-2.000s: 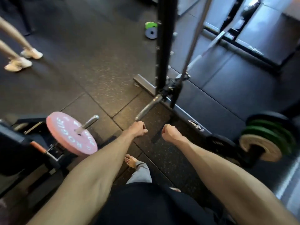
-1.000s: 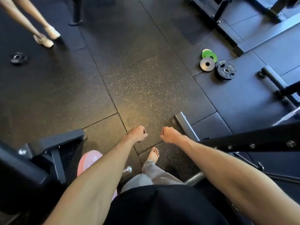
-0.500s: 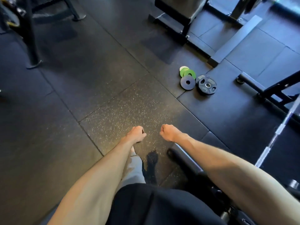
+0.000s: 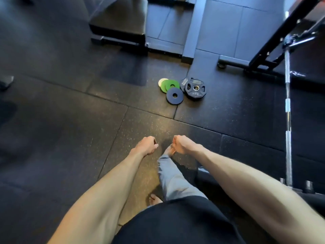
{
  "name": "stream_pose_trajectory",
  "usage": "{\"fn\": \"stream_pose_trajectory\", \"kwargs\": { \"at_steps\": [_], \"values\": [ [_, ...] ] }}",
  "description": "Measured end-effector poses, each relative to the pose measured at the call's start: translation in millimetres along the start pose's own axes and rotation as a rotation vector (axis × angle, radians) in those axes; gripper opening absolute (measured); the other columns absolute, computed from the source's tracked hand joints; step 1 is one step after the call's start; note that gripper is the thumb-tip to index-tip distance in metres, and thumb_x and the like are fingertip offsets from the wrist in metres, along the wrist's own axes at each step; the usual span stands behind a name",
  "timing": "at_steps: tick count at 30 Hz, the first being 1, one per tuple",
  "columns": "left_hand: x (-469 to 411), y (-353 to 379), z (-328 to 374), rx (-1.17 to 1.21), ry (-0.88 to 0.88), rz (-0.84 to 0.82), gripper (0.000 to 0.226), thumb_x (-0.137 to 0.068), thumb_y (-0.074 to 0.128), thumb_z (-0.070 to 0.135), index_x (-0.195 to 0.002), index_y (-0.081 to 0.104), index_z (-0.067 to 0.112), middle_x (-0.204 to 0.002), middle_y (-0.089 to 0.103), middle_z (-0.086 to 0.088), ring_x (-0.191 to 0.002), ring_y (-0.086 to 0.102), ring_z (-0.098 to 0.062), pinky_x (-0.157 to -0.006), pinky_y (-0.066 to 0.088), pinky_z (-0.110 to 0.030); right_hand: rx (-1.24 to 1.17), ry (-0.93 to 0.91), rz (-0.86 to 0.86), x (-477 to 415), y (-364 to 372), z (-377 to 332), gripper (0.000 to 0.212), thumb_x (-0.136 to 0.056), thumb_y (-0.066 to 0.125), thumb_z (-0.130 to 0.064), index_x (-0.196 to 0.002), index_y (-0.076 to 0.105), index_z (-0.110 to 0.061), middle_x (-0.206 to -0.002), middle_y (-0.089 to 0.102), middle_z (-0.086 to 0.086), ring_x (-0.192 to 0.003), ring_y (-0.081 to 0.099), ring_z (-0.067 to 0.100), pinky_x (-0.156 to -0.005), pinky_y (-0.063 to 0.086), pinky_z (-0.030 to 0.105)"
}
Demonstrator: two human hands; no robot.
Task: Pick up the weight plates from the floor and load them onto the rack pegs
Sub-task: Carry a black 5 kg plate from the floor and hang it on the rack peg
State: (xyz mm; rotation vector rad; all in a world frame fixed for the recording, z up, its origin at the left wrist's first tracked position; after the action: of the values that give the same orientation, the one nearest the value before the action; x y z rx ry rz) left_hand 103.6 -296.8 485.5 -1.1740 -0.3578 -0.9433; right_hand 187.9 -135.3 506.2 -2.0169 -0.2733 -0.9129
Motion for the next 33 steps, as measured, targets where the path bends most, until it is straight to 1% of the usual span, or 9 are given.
{"fn": "stream_pose_trajectory", "kwargs": {
  "at_steps": [3,8,11,19,21,24,27,30,33],
  "values": [
    [-51.6,-38.9,19.5,-0.081,0.033,-0.043,0.026,-0.092,0.055,0.031,-0.106,0.066,0.012,-0.109,0.070,-0.013,-0.101,0.065,-0.032,-0.089,0.052,-0.041,-0.048,0.038,0.013,-44.3,-30.1,7.8,0.030,-0.097,0.050,-0.020,-0.112,0.066,0.000,-0.114,0.070,0.020,-0.105,0.067,0.038,-0.083,0.053,0.037],
    [-130.3,-108.4,67.4,-0.211,0.089,-0.112,0.027,-0.092,0.054,0.032,-0.105,0.065,0.011,-0.112,0.070,-0.014,-0.104,0.064,-0.033,-0.088,0.052,-0.040,-0.144,0.124,0.008,-106.9,-87.3,24.1,0.032,-0.096,0.047,-0.023,-0.115,0.063,-0.003,-0.120,0.068,0.020,-0.109,0.065,0.038,-0.088,0.052,0.038],
    [-179.0,-152.4,104.1,-0.233,0.126,-0.096,0.029,-0.092,0.052,0.032,-0.106,0.065,0.009,-0.113,0.068,-0.016,-0.105,0.063,-0.035,-0.087,0.050,-0.039,-0.232,0.158,0.053,-140.0,-135.8,30.7,0.030,-0.096,0.046,-0.023,-0.113,0.063,-0.004,-0.119,0.068,0.020,-0.107,0.065,0.037,-0.087,0.052,0.038],
    [-311.8,-216.0,183.1,-0.298,0.196,-0.180,0.029,-0.091,0.053,0.027,-0.105,0.066,0.004,-0.110,0.069,-0.018,-0.101,0.063,-0.036,-0.083,0.051,-0.039,-0.364,0.261,0.059,-230.0,-234.2,64.3,0.030,-0.097,0.046,-0.026,-0.115,0.061,-0.007,-0.122,0.066,0.018,-0.109,0.063,0.036,-0.090,0.050,0.039],
    [-351.7,-228.7,202.2,-0.284,0.207,-0.191,0.027,-0.089,0.053,0.026,-0.099,0.064,0.003,-0.108,0.069,-0.019,-0.098,0.064,-0.036,-0.081,0.051,-0.040,-0.381,0.291,0.061,-255.7,-260.1,76.8,0.029,-0.097,0.047,-0.024,-0.115,0.062,-0.007,-0.122,0.067,0.017,-0.109,0.063,0.036,-0.090,0.050,0.039],
    [-410.4,-247.6,235.6,-0.255,0.248,-0.219,0.021,-0.088,0.051,0.022,-0.080,0.058,0.003,-0.097,0.070,-0.023,-0.090,0.067,-0.038,-0.076,0.054,-0.040,-0.400,0.353,0.095,-298.5,-302.1,101.0,0.030,-0.095,0.048,-0.023,-0.112,0.064,-0.005,-0.119,0.068,0.018,-0.110,0.064,0.037,-0.090,0.052,0.039],
    [-458.3,-263.7,264.6,-0.268,0.287,-0.258,0.026,-0.087,0.050,0.015,-0.063,0.051,0.005,-0.087,0.068,-0.026,-0.085,0.067,-0.040,-0.071,0.051,-0.039,-0.410,0.383,0.107,-337.0,-341.2,118.2,0.030,-0.094,0.048,-0.023,-0.111,0.065,-0.005,-0.119,0.068,0.018,-0.111,0.064,0.036,-0.089,0.050,0.038],
    [-500.3,-274.4,285.9,-0.285,0.284,-0.288,0.025,-0.089,0.050,0.016,-0.078,0.061,-0.004,-0.088,0.069,-0.024,-0.083,0.066,-0.036,-0.072,0.051,-0.037,-0.471,0.405,0.116,-374.5,-372.6,135.8,0.029,-0.095,0.048,-0.020,-0.110,0.065,-0.003,-0.117,0.068,0.019,-0.110,0.063,0.035,-0.084,0.046,0.034],
    [-539.7,-270.4,297.9,-0.308,0.273,-0.327,0.024,-0.086,0.048,0.014,-0.079,0.063,-0.003,-0.083,0.069,-0.022,-0.073,0.064,-0.034,-0.070,0.053,-0.036,-0.525,0.466,0.108,-407.5,-389.2,154.3,0.026,-0.094,0.048,-0.020,-0.109,0.064,-0.006,-0.113,0.069,0.017,-0.104,0.063,0.034,-0.080,0.044,0.032]
  ]
}}
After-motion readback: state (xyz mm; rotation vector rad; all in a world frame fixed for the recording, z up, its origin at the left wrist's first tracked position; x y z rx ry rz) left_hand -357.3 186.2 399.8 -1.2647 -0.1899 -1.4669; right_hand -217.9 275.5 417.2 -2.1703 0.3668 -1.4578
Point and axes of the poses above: each hand's wrist, its own x-axis away from the middle knuckle, its own y-axis out of the palm, z = x × y, the point moved 3 cm from there along -x, towards the middle knuckle
